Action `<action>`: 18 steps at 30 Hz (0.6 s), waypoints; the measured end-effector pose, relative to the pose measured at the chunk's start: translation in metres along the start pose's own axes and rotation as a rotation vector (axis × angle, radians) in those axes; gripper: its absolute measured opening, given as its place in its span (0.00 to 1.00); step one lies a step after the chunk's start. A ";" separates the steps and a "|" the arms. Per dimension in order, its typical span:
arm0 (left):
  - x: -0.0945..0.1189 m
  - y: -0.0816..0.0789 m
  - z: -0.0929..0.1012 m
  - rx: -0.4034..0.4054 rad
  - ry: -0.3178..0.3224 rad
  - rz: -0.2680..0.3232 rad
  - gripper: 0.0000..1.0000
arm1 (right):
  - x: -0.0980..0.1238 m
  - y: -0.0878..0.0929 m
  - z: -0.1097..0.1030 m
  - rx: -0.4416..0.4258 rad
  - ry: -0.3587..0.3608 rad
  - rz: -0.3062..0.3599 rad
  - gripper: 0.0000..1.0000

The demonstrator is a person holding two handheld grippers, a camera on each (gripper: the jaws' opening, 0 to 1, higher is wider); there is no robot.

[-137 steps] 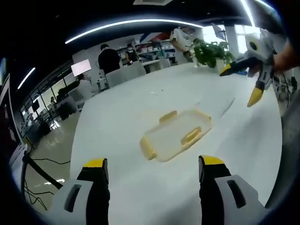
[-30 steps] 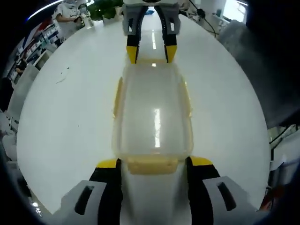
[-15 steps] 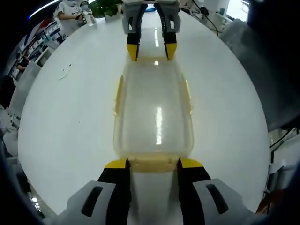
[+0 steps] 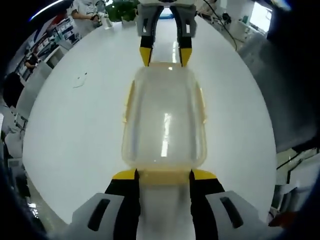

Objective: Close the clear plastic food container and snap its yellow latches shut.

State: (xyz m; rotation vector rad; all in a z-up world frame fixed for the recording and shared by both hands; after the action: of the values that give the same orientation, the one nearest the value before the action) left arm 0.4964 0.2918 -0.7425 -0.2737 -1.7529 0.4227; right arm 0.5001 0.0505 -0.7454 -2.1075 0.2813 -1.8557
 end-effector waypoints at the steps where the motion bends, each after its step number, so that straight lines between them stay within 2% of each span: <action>1: 0.003 -0.004 0.000 -0.002 -0.005 -0.002 0.36 | 0.004 0.000 -0.001 0.003 0.005 0.000 0.36; 10: 0.019 -0.023 -0.004 -0.045 -0.052 -0.006 0.36 | 0.026 0.001 -0.004 0.005 0.046 0.008 0.36; 18: 0.019 -0.027 -0.003 -0.045 -0.054 -0.003 0.36 | 0.028 0.004 -0.007 0.010 0.049 0.015 0.36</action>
State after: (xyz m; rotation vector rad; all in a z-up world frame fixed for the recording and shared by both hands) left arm 0.4964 0.2754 -0.7139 -0.2940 -1.8166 0.3919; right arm 0.4975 0.0362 -0.7207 -2.0498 0.2978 -1.8983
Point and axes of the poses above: the point that each gripper's makers call its tool centre point, and the gripper's own axes: x roughly backward along the fingers, z roughly to its right, y roughly out of its underside, the point moved 10 cm from there along x, roughly backward along the fingers, and after that the axes turned 9 degrees about -y, right-handed, at the moved point
